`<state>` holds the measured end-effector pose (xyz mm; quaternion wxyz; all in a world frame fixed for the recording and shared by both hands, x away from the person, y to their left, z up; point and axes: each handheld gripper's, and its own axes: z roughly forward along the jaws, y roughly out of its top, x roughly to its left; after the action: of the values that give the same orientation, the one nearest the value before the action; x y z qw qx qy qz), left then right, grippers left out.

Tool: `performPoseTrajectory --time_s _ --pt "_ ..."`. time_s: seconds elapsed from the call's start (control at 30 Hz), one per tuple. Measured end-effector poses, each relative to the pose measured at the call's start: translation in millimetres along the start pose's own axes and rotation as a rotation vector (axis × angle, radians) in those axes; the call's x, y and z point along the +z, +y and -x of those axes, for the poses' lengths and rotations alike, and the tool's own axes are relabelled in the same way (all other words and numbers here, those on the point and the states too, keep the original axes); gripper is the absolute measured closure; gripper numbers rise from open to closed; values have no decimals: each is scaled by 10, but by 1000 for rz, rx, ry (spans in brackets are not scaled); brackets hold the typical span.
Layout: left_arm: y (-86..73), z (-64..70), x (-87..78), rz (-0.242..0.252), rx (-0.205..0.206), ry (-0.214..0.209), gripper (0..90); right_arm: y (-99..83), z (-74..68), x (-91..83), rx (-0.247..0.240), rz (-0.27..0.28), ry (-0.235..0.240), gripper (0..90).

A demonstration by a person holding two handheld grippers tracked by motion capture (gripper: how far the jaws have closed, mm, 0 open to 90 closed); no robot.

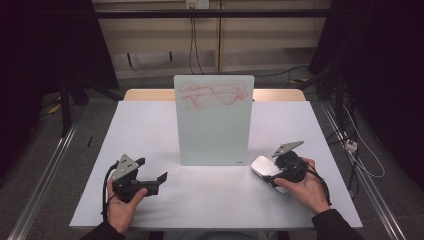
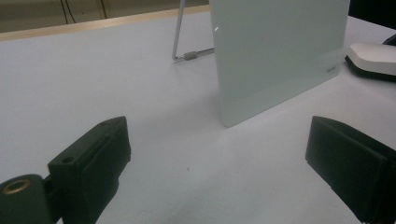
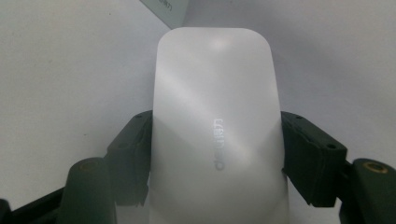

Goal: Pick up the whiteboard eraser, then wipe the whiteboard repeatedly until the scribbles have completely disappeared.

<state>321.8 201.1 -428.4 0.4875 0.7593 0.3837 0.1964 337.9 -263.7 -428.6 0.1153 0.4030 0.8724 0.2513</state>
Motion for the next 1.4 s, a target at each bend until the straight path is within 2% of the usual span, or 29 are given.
performPoseTrajectory --time_s 0.37,0.47,0.5,0.53,0.67,0.87,1.4 --pt "-12 -14 -12 -1 -11 3 64 -22 17 -92 40 68 -6 314" --pt "-18 -23 2 -7 -18 -10 64 -26 9 -143 46 113 -17 314" --pt "-18 -23 2 -7 -18 -10 64 -26 9 -143 46 113 -17 314" --pt "-20 -24 2 -6 -20 -10 64 -32 9 -172 52 139 -25 314" --pt "-19 -26 -4 -2 -25 -6 64 -47 13 -213 75 188 -34 315" --pt "-13 -22 4 -1 -22 -15 64 -50 -2 -277 81 250 -50 315" --pt "-12 -24 27 -11 -25 -21 64 -63 -14 -337 96 301 -46 315"
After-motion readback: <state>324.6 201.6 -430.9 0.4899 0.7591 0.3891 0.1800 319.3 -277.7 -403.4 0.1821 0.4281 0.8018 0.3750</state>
